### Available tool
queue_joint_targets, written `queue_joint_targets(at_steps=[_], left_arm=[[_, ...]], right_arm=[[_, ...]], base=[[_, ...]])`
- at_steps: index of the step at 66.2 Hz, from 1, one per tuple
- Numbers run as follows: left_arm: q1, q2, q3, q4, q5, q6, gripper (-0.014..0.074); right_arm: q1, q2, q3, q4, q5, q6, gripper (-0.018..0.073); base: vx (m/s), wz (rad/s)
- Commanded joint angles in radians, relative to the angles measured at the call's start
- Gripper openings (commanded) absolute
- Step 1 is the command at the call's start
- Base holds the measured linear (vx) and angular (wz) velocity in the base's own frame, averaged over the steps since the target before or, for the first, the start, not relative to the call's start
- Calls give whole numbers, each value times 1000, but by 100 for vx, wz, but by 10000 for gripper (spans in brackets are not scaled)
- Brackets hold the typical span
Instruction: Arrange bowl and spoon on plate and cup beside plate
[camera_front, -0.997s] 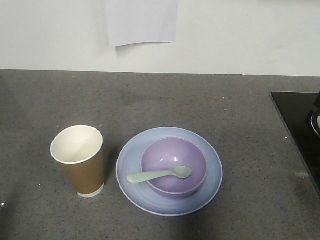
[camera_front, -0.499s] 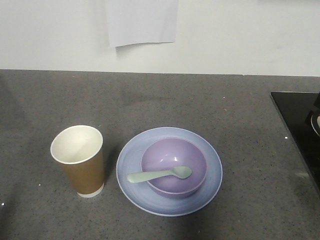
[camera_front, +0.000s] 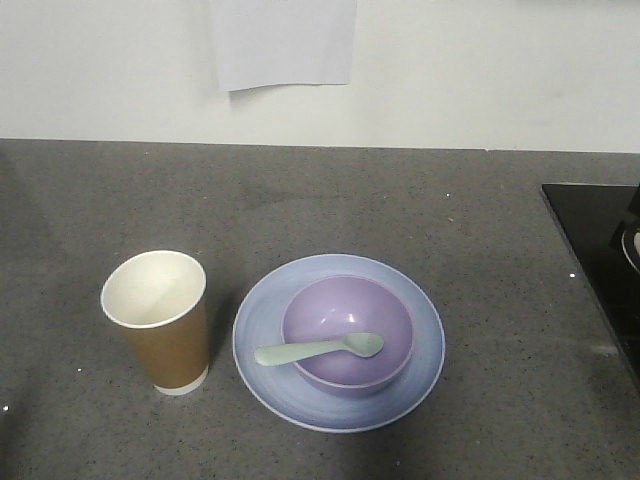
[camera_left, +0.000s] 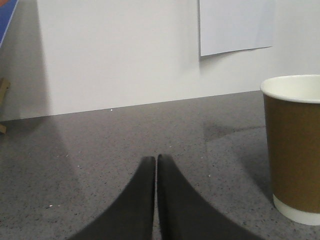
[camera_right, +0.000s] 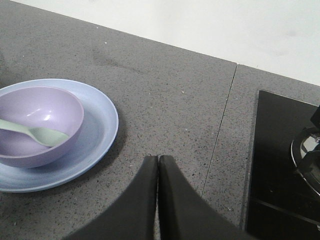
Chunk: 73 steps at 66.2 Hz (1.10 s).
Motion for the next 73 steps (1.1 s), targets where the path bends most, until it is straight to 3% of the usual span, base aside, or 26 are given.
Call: queue_joint_targets(at_steps=[1, 22, 37, 52, 62, 73], left_arm=[[2, -4, -8, -2, -78, -12, -7], [2, -4, -8, -2, -78, -12, -7], [2, -4, -8, -2, -78, -12, -7], [2, -4, -8, -2, -78, -12, -7], [2, -4, -8, -2, -78, -12, -7], [2, -4, -8, -2, -78, -12, -7]], right_arm=[[-6, 10, -25, 1, -73, -3, -3], [-7, -66, 97, -5, -132, -6, -3], [-7, -217, 342, 2, -367, -5, -3], [-12, -356, 533, 20, -580, 82, -3], [-82, -418, 610, 20, -590, 197, -3], [-168, -423, 625, 1, -575, 221, -3]], base=[[0, 0], [0, 0], [0, 0], [0, 0], [0, 0], [0, 0]])
